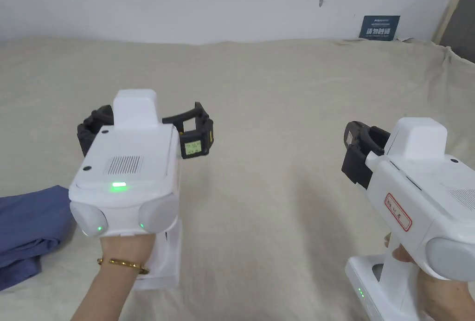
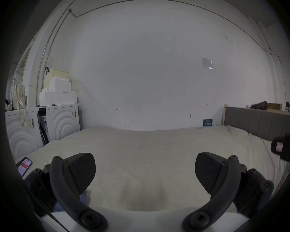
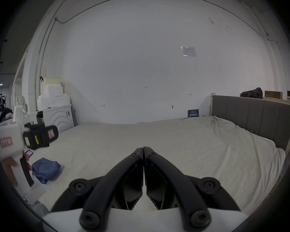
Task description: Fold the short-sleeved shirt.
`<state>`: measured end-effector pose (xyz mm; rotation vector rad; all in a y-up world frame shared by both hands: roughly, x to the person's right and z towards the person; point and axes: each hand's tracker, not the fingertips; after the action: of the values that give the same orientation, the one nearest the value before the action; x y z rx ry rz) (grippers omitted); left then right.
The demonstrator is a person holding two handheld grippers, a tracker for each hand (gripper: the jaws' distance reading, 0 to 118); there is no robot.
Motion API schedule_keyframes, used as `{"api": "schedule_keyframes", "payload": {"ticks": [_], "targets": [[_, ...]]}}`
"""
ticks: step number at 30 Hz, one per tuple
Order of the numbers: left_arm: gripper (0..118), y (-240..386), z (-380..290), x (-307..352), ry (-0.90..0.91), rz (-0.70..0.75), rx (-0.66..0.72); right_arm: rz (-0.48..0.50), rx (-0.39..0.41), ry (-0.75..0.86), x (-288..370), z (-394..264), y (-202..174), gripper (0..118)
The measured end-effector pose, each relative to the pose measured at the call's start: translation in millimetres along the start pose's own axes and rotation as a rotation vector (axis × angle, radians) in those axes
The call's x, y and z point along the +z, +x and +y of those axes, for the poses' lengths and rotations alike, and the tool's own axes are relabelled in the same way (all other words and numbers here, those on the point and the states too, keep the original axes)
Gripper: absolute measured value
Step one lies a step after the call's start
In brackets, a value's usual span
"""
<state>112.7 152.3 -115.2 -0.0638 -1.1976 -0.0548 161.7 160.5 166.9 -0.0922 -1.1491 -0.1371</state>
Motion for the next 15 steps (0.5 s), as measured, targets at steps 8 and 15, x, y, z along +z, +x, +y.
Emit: {"api": "schedule_keyframes", "payload": {"ticks": [8, 15], "targets": [[51, 11, -23, 18, 0.003, -0.011, -0.049, -0.009, -0.015, -0.012, 11, -13, 8, 0], [1, 10, -29, 25, 0.014, 0.004, -0.033, -0.017, -0.018, -0.016, 18, -21, 10, 0]]}}
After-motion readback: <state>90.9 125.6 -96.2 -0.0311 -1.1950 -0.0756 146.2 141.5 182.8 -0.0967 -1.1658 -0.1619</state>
